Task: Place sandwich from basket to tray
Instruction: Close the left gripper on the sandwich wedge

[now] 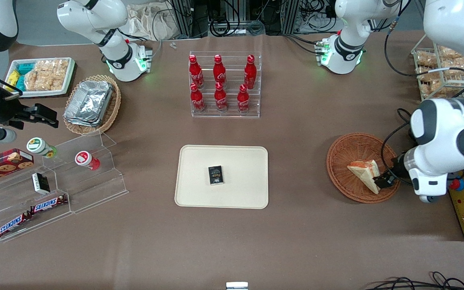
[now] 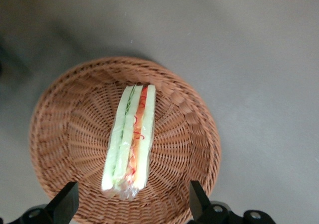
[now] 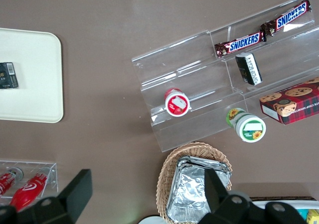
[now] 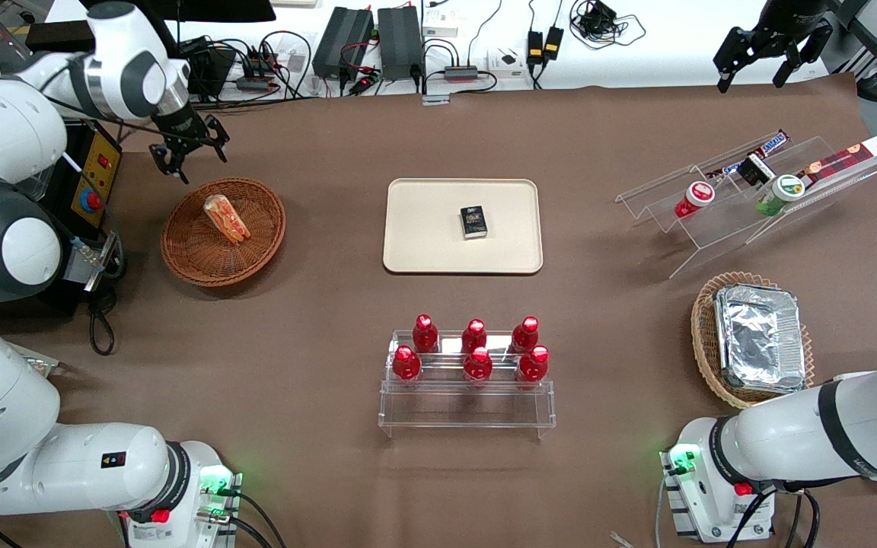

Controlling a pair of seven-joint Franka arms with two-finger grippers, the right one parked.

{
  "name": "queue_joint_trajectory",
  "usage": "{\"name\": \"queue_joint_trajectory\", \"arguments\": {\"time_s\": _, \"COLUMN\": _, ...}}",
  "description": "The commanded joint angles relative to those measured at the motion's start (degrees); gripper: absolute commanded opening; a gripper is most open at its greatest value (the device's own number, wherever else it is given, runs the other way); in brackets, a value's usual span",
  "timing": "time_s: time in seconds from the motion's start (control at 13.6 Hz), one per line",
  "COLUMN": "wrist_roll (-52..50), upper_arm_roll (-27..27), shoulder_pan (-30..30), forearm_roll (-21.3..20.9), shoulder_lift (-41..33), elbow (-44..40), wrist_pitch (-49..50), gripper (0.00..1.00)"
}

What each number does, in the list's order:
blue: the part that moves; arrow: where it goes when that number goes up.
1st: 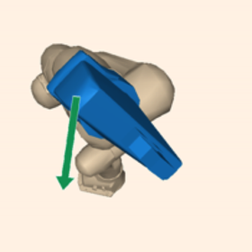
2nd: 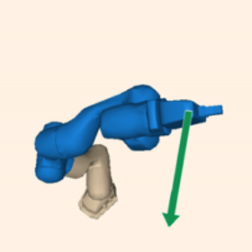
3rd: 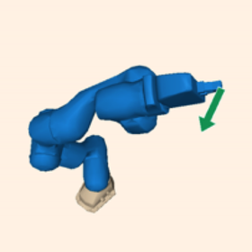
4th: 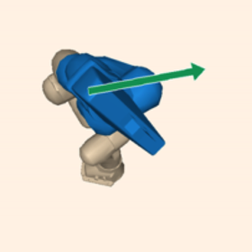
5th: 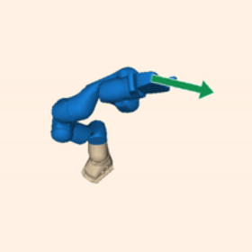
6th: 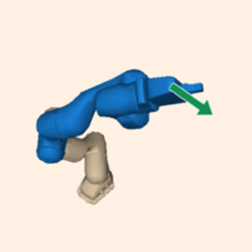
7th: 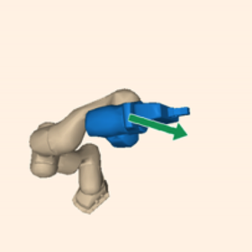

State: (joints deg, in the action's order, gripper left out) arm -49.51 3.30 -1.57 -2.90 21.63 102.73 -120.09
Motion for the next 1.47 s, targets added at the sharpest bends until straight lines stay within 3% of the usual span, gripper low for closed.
{"name": "queue_joint_trajectory", "arguments": {"time_s": 0.0, "wrist_roll": -2.96, "upper_arm_roll": 0.13, "shoulder_pan": -0.37, "forearm_roll": -3.15, "shoulder_lift": 0.34, "elbow": 5.35, "wrist_pitch": -4.61, "gripper": 1.00}}
{"name": "queue_joint_trajectory", "arguments": {"time_s": 0.52, "wrist_roll": -3.05, "upper_arm_roll": 0.04, "shoulder_pan": -0.98, "forearm_roll": -5.10, "shoulder_lift": 2.45, "elbow": 9.15, "wrist_pitch": -7.08, "gripper": 1.00}}
{"name": "queue_joint_trajectory", "arguments": {"time_s": 0.59, "wrist_roll": -3.14, "upper_arm_roll": 0.04, "shoulder_pan": -0.98, "forearm_roll": -5.10, "shoulder_lift": 2.98, "elbow": 8.89, "wrist_pitch": -7.44, "gripper": 0.94}}
{"name": "queue_joint_trajectory", "arguments": {"time_s": 0.66, "wrist_roll": -4.01, "upper_arm_roll": 0.04, "shoulder_pan": -0.98, "forearm_roll": -4.92, "shoulder_lift": 3.42, "elbow": 8.54, "wrist_pitch": -7.61, "gripper": 0.59}}
{"name": "queue_joint_trajectory", "arguments": {"time_s": 0.74, "wrist_roll": -6.28, "upper_arm_roll": 0.12, "shoulder_pan": -0.98, "forearm_roll": -4.92, "shoulder_lift": 3.59, "elbow": 8.01, "wrist_pitch": -7.70, "gripper": 0.18}}
{"name": "queue_joint_trajectory", "arguments": {"time_s": 0.81, "wrist_roll": -7.87, "upper_arm_roll": 0.12, "shoulder_pan": -0.98, "forearm_roll": -5.10, "shoulder_lift": 4.20, "elbow": 7.49, "wrist_pitch": -7.70, "gripper": 0.00}}
{"name": "queue_joint_trajectory", "arguments": {"time_s": 1.18, "wrist_roll": -10.51, "upper_arm_roll": 0.39, "shoulder_pan": -0.98, "forearm_roll": -4.92, "shoulder_lift": 4.13, "elbow": 4.15, "wrist_pitch": -6.92, "gripper": 0.00}}
{"name": "queue_joint_trajectory", "arguments": {"time_s": 1.4, "wrist_roll": -9.91, "upper_arm_roll": 0.48, "shoulder_pan": -1.07, "forearm_roll": -4.49, "shoulder_lift": 2.54, "elbow": -2.42, "wrist_pitch": 1.40, "gripper": 0.00}}
